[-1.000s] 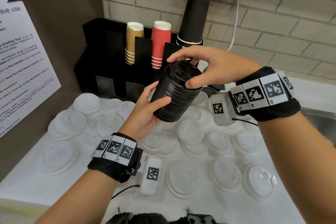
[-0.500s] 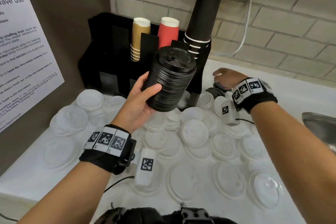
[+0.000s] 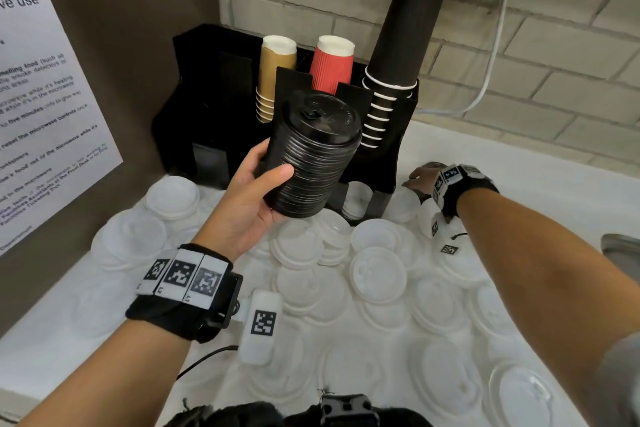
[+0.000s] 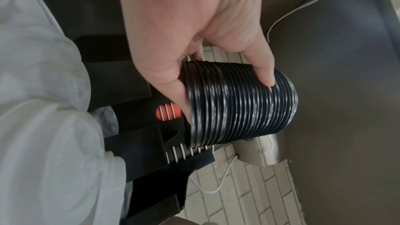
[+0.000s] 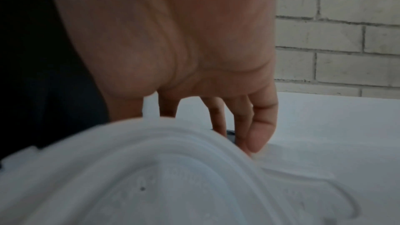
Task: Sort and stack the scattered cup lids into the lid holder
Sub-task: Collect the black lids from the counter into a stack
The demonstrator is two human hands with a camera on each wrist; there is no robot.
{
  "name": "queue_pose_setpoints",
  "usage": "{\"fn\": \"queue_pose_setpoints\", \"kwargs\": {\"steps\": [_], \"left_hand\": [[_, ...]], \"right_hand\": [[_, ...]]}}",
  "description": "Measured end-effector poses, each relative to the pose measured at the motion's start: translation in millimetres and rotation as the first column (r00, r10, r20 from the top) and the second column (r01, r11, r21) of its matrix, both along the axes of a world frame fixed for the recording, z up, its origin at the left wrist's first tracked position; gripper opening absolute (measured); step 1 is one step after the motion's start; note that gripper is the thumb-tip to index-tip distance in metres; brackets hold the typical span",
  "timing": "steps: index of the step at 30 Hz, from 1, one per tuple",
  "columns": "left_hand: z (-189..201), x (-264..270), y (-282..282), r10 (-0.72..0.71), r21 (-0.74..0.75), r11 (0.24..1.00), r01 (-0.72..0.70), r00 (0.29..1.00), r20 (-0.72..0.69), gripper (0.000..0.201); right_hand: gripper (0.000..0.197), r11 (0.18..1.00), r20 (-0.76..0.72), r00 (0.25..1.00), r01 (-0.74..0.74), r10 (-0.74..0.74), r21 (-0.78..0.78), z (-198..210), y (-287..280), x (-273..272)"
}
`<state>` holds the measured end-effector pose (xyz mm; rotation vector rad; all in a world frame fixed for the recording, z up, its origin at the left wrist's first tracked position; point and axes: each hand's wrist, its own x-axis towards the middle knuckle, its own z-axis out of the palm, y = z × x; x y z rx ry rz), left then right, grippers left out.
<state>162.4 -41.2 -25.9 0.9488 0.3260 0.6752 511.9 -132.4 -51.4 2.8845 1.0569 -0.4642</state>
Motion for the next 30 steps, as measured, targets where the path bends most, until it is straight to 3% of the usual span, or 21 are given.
{"fn": "queue_pose_setpoints", "kwargs": {"steps": [6,11,14,17,20,22,25,27,30], "left_hand": [[-2.9,1.8,0.3,0.002,-0.006,1.0,-0.002,1.0,-0.01,0.068],[-5.5,-2.1,3.1,-0.019,-0.024,1.0,0.019,1.0,0.021,0.072],[-10.7,-3.4,1.2,-0.02,-0.046,0.999,0.022,0.999,0.043,0.067],[-15.4,-1.9,-3.5,-0.029,-0.074,0.997,0.033,0.998,0.057,0.067],[-17.8,1.1,-9.8,-0.049,-0.078,0.996,0.052,0.998,0.045,0.068],[-19.1,3.1,-13.3,-0.064,-0.076,0.995,0.067,0.997,0.036,0.068],[-19.4,5.6,-17.7,-0.078,-0.076,0.994,0.079,0.997,0.024,0.066],[-19.9,6.8,-19.9,-0.087,-0.071,0.994,0.088,0.996,0.025,0.062],[-19.7,7.9,-23.4,-0.075,-0.065,0.995,0.076,0.997,0.02,0.06]], "right_hand": [[0.057,0.986,0.168,0.976,0.152,-0.137,-0.075,-3.3,8.2,-10.7],[0.065,0.922,-0.037,0.947,0.319,-0.319,0.217,21.5,-0.2,1.0],[0.074,0.71,-0.28,0.888,0.46,-0.365,0.533,37.4,-12.8,-4.7],[0.056,0.383,-0.568,0.808,0.579,-0.155,0.719,51.8,-25.9,-27.5],[0.028,0.146,-0.541,0.827,0.523,0.152,0.84,65.6,-34.7,-64.3],[0.026,0.059,-0.424,0.853,0.427,0.306,0.902,76.8,-39.5,-92.1],[0.038,0.049,-0.225,0.86,0.228,0.459,0.972,96.1,-46.5,-130.3],[0.045,0.101,-0.114,0.837,0.071,0.536,0.992,106.7,-51.1,-150.3],[0.052,0.214,-0.063,0.786,-0.089,0.614,0.973,118.0,-55.9,-170.9]]}}
